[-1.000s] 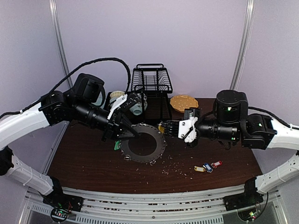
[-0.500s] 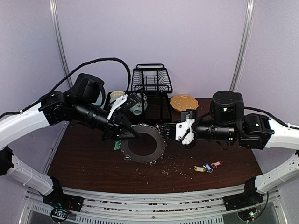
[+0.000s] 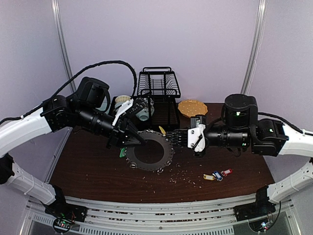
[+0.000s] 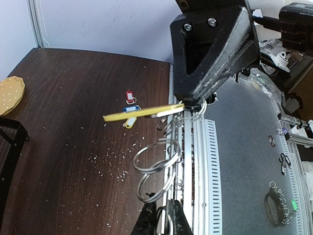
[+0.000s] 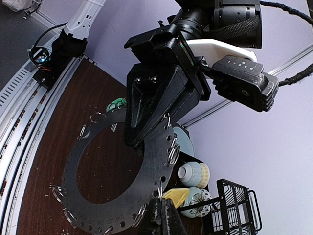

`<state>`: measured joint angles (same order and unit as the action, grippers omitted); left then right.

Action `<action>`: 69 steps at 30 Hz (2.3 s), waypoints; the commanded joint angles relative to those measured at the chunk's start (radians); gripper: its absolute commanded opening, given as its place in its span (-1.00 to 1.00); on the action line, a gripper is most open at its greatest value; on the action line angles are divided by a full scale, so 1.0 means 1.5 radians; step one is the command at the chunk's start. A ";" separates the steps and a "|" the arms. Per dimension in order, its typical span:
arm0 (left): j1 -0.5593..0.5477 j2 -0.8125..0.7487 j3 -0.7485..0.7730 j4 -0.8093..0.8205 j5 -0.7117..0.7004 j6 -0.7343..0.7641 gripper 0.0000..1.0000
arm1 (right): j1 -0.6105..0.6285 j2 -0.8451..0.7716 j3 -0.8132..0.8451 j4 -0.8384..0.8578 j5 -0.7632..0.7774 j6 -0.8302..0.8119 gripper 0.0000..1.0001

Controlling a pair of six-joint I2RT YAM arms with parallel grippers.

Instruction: Put the keys on the keyring

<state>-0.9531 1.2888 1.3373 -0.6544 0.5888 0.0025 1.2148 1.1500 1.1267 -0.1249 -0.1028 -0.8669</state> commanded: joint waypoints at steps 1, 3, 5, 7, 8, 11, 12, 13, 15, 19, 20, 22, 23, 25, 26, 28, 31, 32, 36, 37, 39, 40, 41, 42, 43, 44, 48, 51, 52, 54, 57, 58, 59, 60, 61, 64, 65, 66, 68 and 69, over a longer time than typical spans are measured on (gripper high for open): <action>-0.003 -0.006 0.025 0.028 0.017 0.007 -1.00 | -0.002 -0.012 0.011 -0.003 -0.018 0.005 -1.00; -0.003 -0.007 0.023 0.028 0.018 0.008 -1.00 | -0.002 -0.010 0.011 -0.003 -0.003 0.004 -1.00; -0.003 -0.008 0.023 0.028 0.020 0.009 -1.00 | -0.003 -0.009 0.009 0.002 0.021 0.000 -1.00; -0.003 -0.008 0.022 0.028 0.020 0.010 -1.00 | -0.003 -0.009 0.004 0.008 0.042 -0.006 -1.00; -0.003 -0.009 0.022 0.028 0.020 0.010 -1.00 | -0.003 -0.009 0.004 0.009 0.048 -0.006 -1.00; -0.003 -0.009 0.022 0.028 0.020 0.011 -1.00 | -0.004 -0.006 0.005 0.012 0.056 -0.008 -1.00; -0.003 -0.009 0.022 0.028 0.020 0.011 -1.00 | -0.004 -0.005 0.004 0.011 0.059 -0.008 -1.00; -0.003 -0.010 0.021 0.028 0.019 0.010 -1.00 | -0.003 -0.004 0.006 0.007 0.057 -0.009 -1.00; -0.003 -0.009 0.021 0.028 0.019 0.012 -1.00 | -0.004 -0.005 0.005 0.003 0.046 -0.013 -1.00; -0.003 -0.009 0.022 0.028 0.018 0.011 -1.00 | -0.003 -0.010 0.001 -0.005 0.034 -0.015 -1.00; -0.003 -0.009 0.022 0.028 0.018 0.012 -1.00 | -0.003 -0.012 0.001 -0.009 0.026 -0.014 -1.00; -0.003 -0.009 0.022 0.028 0.018 0.013 -1.00 | -0.004 -0.014 0.004 -0.012 0.007 -0.007 -1.00; -0.003 -0.009 0.022 0.028 0.019 0.012 -1.00 | -0.004 -0.015 0.005 -0.015 -0.002 -0.006 -1.00; -0.003 -0.010 0.022 0.028 0.019 0.013 -1.00 | -0.003 -0.014 0.007 -0.021 -0.009 -0.006 -1.00; -0.003 -0.010 0.021 0.028 0.020 0.014 -1.00 | -0.004 -0.013 0.007 -0.023 -0.006 -0.005 -1.00; -0.003 -0.011 0.021 0.028 0.022 0.014 -1.00 | -0.004 -0.010 0.005 -0.020 0.013 -0.007 -1.00; -0.003 -0.013 0.019 0.028 0.021 0.015 -1.00 | -0.004 -0.006 0.004 -0.014 0.030 -0.008 -1.00; -0.003 -0.013 0.020 0.028 0.022 0.015 -1.00 | -0.004 -0.005 0.004 -0.011 0.034 -0.009 -1.00; -0.003 -0.014 0.019 0.028 0.021 0.020 -1.00 | -0.003 -0.003 0.005 -0.015 0.047 -0.018 -1.00; -0.003 -0.014 0.019 0.028 0.022 0.022 -1.00 | -0.003 -0.004 0.004 -0.015 0.044 -0.020 -1.00; -0.003 -0.013 0.016 0.028 0.025 0.028 -1.00 | -0.004 -0.004 0.002 -0.021 0.034 -0.025 -1.00; -0.003 -0.013 0.015 0.028 0.028 0.033 -1.00 | -0.004 -0.001 0.001 -0.024 0.036 -0.033 -1.00; -0.003 -0.014 0.015 0.028 0.029 0.036 -1.00 | -0.003 0.001 0.001 -0.029 0.040 -0.036 -1.00; -0.003 -0.016 0.014 0.029 0.032 0.040 -1.00 | -0.003 0.004 0.001 -0.032 0.044 -0.038 -1.00; -0.003 -0.018 0.011 0.034 0.034 0.042 -1.00 | -0.004 0.007 0.001 -0.033 0.051 -0.041 -1.00; -0.003 -0.020 0.007 0.040 0.036 0.042 -1.00 | -0.003 0.008 0.000 -0.033 0.055 -0.043 -1.00; -0.003 -0.026 0.000 0.043 0.041 0.042 -1.00 | -0.003 0.010 -0.001 -0.023 0.087 -0.052 -1.00; -0.003 -0.028 -0.004 0.043 0.045 0.043 -1.00 | -0.003 0.012 -0.002 -0.012 0.116 -0.052 -1.00; -0.003 -0.027 -0.004 0.043 0.047 0.044 -1.00 | -0.003 0.012 -0.002 -0.009 0.118 -0.052 -1.00; -0.003 -0.026 -0.005 0.043 0.052 0.047 -1.00 | -0.004 0.013 -0.001 -0.005 0.121 -0.051 -1.00; -0.003 -0.026 -0.007 0.043 0.052 0.057 -1.00 | -0.003 0.017 0.000 -0.005 0.123 -0.055 -1.00; -0.003 -0.026 -0.008 0.043 0.052 0.060 -1.00 | -0.004 0.018 0.001 -0.004 0.120 -0.055 -1.00; -0.003 -0.026 -0.009 0.043 0.052 0.064 -1.00 | -0.003 0.019 0.000 -0.002 0.118 -0.053 -1.00; -0.003 -0.026 -0.010 0.043 0.051 0.068 -1.00 | -0.003 0.018 0.000 -0.001 0.116 -0.053 -1.00; -0.003 -0.026 -0.011 0.043 0.050 0.071 -1.00 | -0.004 0.019 0.000 0.000 0.115 -0.052 -1.00; -0.003 -0.029 -0.016 0.052 0.047 0.073 -1.00 | -0.003 0.019 0.000 0.007 0.120 -0.051 -1.00; -0.003 -0.029 -0.017 0.055 0.046 0.071 -1.00 | -0.002 0.018 -0.003 0.009 0.121 -0.052 -1.00; -0.003 -0.029 -0.017 0.060 0.046 0.067 -1.00 | -0.001 0.016 -0.005 0.014 0.120 -0.053 -1.00; -0.003 -0.033 -0.023 0.077 0.051 0.058 -1.00 | 0.000 0.008 -0.018 0.029 0.116 -0.058 -1.00; -0.003 -0.036 -0.026 0.084 0.050 0.056 -1.00 | 0.001 0.005 -0.024 0.036 0.116 -0.058 -1.00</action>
<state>-0.9501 1.2823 1.3113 -0.6319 0.5999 0.0799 1.2140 1.1702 1.1255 -0.1200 0.0212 -0.9443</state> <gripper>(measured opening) 0.054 0.006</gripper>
